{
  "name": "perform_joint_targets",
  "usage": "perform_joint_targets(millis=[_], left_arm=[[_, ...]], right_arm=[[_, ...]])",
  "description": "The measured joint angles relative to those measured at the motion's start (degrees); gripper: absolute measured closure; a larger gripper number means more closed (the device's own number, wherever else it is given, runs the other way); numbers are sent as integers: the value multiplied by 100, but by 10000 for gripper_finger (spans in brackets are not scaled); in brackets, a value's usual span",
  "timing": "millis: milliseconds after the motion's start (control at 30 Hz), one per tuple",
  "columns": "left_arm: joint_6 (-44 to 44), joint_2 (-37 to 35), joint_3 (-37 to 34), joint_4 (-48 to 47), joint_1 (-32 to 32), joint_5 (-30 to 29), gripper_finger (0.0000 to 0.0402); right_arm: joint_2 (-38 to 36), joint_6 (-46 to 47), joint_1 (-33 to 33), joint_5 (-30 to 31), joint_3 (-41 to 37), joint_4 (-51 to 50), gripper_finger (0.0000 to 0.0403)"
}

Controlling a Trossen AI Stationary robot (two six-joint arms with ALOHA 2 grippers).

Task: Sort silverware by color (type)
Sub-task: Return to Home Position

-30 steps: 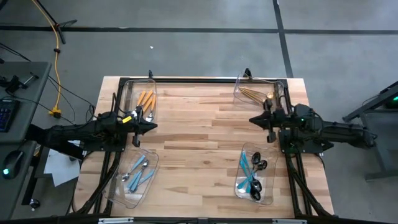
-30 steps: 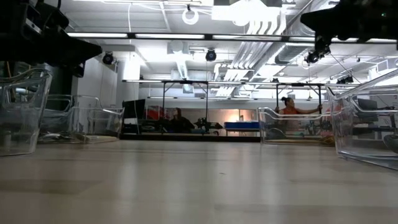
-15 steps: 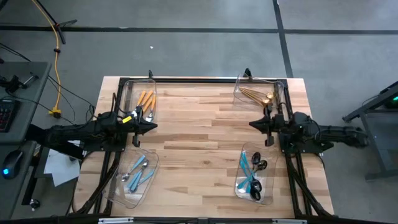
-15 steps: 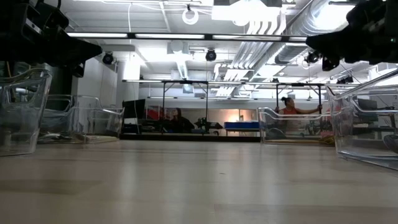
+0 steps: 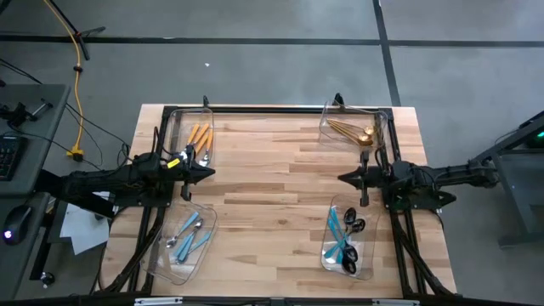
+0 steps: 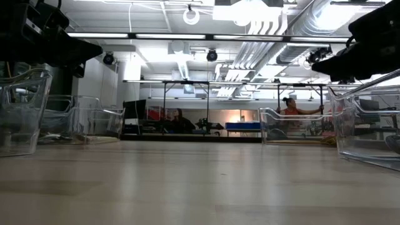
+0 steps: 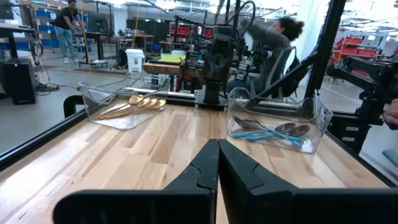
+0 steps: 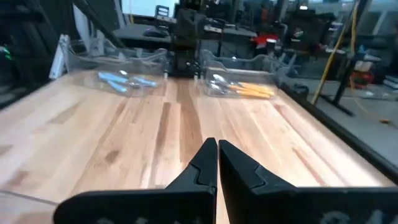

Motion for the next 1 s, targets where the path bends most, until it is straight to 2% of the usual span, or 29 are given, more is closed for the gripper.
perform_joint_targets(millis=[67,133,400,667,833,1000], left_arm=[[0,0,0,0,0,0,401],[0,-1,0,0,0,0,401],[-1,0,0,-2,0,0,401],[-1,-2,0,0,2,0,401],[-1,0,0,-1,0,0,401],[1,-2,0,0,0,0,401]], right_arm=[[10,-84,97,215,0,-139,403],[-3,-403,158,162,0,-149,403],[-87,-619,179,-596,0,-262,403],[-90,11,178,-997,0,-228,403],[-79,-83,176,-1002,0,-207,403],[-79,957,178,-983,-2,-258,403]])
